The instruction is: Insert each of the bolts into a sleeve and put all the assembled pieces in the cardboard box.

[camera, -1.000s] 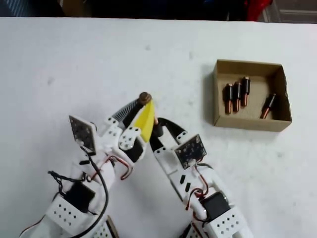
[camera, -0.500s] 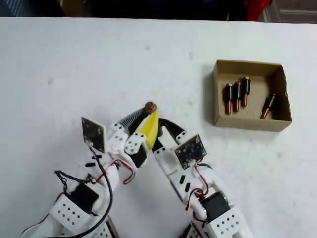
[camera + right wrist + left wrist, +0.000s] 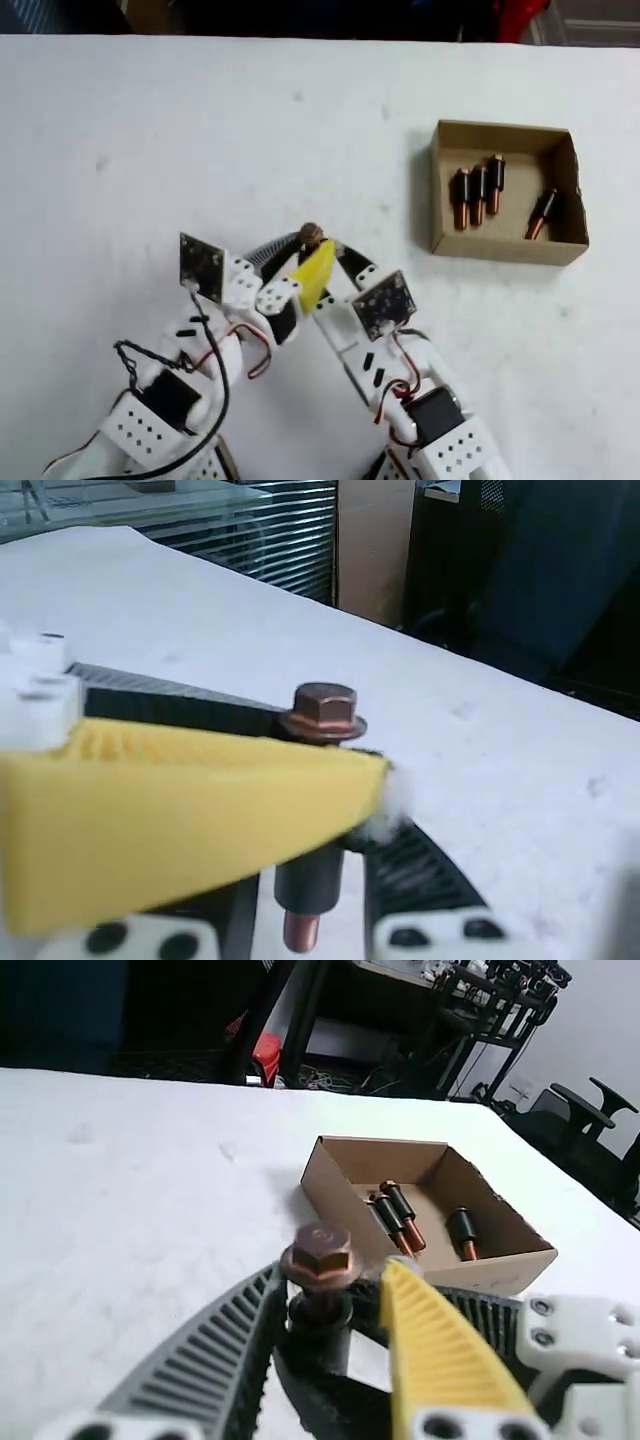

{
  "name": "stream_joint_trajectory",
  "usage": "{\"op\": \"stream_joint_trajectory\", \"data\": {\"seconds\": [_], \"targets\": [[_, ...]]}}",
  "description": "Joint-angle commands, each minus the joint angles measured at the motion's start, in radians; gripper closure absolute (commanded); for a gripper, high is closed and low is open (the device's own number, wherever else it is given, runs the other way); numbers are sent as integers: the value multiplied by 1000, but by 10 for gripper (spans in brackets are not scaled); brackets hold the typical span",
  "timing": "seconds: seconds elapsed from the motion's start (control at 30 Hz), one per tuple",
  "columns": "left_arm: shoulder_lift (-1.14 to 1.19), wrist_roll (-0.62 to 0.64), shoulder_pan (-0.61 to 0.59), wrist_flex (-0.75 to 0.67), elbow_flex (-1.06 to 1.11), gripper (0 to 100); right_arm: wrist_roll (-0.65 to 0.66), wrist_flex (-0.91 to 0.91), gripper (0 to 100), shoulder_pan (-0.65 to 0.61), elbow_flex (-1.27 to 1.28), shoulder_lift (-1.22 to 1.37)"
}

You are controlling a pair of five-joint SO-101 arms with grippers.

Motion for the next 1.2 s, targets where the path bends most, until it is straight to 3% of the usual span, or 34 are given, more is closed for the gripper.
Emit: {"op": "stream_joint_trajectory", "data": {"seconds": [0.0, 0.17, 0.47, 0.57, 0.77, 1.0, 1.17], "targets": [[-8, 11, 1, 2, -12, 775, 8, -19, 981, 15, -5, -12], [-10, 8, -5, -5, -37, 779, 8, -19, 981, 15, -3, -12], [-10, 8, -182, 11, -190, 782, 8, -19, 981, 16, 15, -12], [-10, 2, -229, 121, -293, 800, 8, -16, 981, 19, 15, -7], [-10, -141, -329, 410, -499, 985, 8, 15, 981, 54, 15, -12], [-102, -160, -533, 629, -543, 976, 8, 16, 981, 54, 15, -12], [-268, -245, -636, 786, -485, 976, 8, 16, 981, 54, 15, -12]]}}
